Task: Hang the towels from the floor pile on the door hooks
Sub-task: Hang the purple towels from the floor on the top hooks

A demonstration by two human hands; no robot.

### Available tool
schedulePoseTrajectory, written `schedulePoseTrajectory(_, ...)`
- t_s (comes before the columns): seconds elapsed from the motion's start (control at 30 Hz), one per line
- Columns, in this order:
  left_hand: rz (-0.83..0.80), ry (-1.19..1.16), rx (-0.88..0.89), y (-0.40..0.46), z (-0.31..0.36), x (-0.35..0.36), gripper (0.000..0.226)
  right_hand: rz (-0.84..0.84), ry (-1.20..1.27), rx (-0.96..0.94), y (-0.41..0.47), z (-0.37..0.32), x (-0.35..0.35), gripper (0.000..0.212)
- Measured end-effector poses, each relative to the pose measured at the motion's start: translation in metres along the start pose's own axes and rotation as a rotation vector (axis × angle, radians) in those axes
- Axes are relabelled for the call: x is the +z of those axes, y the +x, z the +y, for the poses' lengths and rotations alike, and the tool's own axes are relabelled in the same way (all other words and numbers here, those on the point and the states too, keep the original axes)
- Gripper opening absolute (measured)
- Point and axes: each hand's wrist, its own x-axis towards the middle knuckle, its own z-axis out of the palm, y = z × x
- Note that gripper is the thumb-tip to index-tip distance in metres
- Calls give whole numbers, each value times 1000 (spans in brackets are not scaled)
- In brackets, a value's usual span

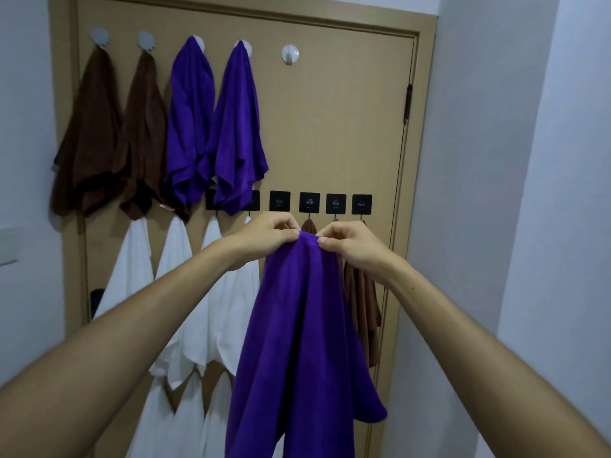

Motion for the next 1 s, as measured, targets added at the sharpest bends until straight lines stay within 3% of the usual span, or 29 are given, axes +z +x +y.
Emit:
schedulePoseTrajectory(0.2,25,174,53,11,1,-6,18,2,-42,33,9,-3,-1,16)
schedulePoseTrajectory(0.43,18,19,74,19,4,-1,20,-138,48,88,15,-6,5,20)
schedulePoseTrajectory(0.63,-237,139,3,17,-5,-5,27,21,-5,21,15,-2,6,21)
schedulePoseTrajectory(0.8,-80,178,70,19,-12,-11,24,-60,-96,65,13,-1,7,19)
schedulePoseTrajectory(1.0,-113,130,68,17,-23,-13,22,-94,-148,60,13,-6,8,20)
